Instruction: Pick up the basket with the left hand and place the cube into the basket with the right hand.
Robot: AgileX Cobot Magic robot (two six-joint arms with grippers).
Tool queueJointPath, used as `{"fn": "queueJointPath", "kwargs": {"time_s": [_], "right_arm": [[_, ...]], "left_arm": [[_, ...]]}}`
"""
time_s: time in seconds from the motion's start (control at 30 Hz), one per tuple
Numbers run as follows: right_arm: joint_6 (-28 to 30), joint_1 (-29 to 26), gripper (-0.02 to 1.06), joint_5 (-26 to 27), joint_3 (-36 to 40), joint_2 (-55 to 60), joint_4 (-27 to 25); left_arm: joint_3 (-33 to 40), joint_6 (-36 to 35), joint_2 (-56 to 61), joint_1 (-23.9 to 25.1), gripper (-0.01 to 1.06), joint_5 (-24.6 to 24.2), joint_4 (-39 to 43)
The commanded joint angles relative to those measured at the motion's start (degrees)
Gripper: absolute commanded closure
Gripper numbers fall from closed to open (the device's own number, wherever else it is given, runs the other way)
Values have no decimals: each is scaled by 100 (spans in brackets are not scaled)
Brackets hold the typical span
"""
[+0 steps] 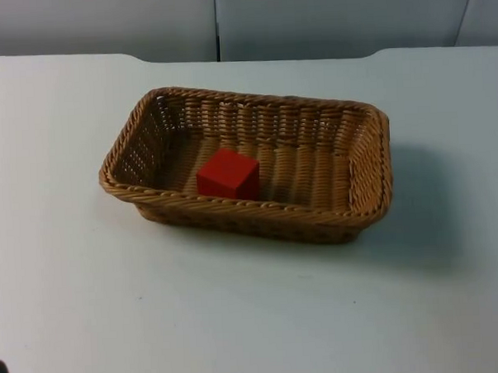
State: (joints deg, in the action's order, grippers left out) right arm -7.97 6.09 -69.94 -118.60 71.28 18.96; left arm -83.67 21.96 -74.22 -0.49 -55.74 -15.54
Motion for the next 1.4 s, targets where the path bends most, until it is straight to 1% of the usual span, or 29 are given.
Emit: {"fn": "queueJointPath", "kwargs": {"time_s": [0.0,0.03,0.07,0.1,0.17,0.2,0.23,0.33,0.37,0.4,0.43,0.5,0.53,0.57,0.63,0.67,0.7,0.73,0.77,0.8,0.83,0.87,0.93,1.0,1.1,1.23,1.37], "right_arm": [[-106,-26,105,-2,291,-584,241],[-132,-26,105,-2,711,-1187,240],[-132,-26,105,-2,711,-1187,240],[-132,-26,105,-2,1028,-1597,229],[-132,-26,105,-2,1718,-2352,176],[-179,-26,105,-2,2148,-2760,209],[-179,-26,105,-2,2148,-2760,209],[-551,-26,105,-2,3538,-3900,371],[-551,-26,105,-2,3538,-3900,371],[-797,-26,105,218,4375,-4437,342],[-981,-26,105,458,4857,-4837,289],[-1007,-26,105,1041,5989,-5590,15],[-1007,-26,105,1041,5989,-5590,15],[-961,-26,105,1321,6415,-5865,-172],[-508,-26,105,1625,7236,-6393,-679],[-101,-26,105,1680,7537,-6589,-1037],[-101,-26,105,1680,7537,-6589,-1037],[449,-26,105,1678,7839,-6798,-1515],[683,-26,105,1632,8001,-6916,-1858],[916,-26,105,1574,8119,-6991,-2106],[916,-26,105,1574,8119,-6991,-2106],[1097,-26,105,1494,8178,-7046,-2246],[1283,-26,105,1348,8312,-7128,-2285],[1300,-26,105,1271,8361,-7128,-2271],[1300,-26,105,1105,8471,-7128,-2264],[1300,-26,105,885,8619,-7128,-2264],[1300,-26,105,895,8787,-7128,-2241]], "left_arm": [[213,-131,517,81,105,-82,21],[409,-143,953,101,105,-67,21],[409,-143,953,101,105,-67,21],[896,-143,1616,101,105,-8,51],[1529,-143,2443,101,105,-8,40],[1969,-143,2899,101,105,2,40],[1969,-143,2899,101,105,2,40],[3244,-143,4226,101,105,55,81],[3244,-143,4226,101,105,55,81],[3828,-143,4830,101,105,55,55],[4147,-155,5342,101,105,39,27],[4559,-155,6086,101,105,-81,1],[4559,-155,6086,101,105,-81,1],[4702,-155,6391,101,105,-174,1],[4800,-155,7051,101,105,-427,13],[4800,-155,7245,101,105,-550,65],[4800,-155,7245,101,105,-550,65],[4800,-155,7422,101,105,-821,169],[4810,-155,7422,84,105,-994,256],[4796,-173,7422,85,105,-1330,341],[4796,-173,7422,85,105,-1330,341],[4822,-220,7422,59,105,-1422,351],[4909,-349,7422,-54,105,-1422,414],[4959,-349,7422,-87,105,-1422,436],[5167,-363,7422,-134,105,-1422,703],[5195,-465,7422,-197,105,-1422,758],[5195,-465,7422,-202,105,-1422,771]]}}
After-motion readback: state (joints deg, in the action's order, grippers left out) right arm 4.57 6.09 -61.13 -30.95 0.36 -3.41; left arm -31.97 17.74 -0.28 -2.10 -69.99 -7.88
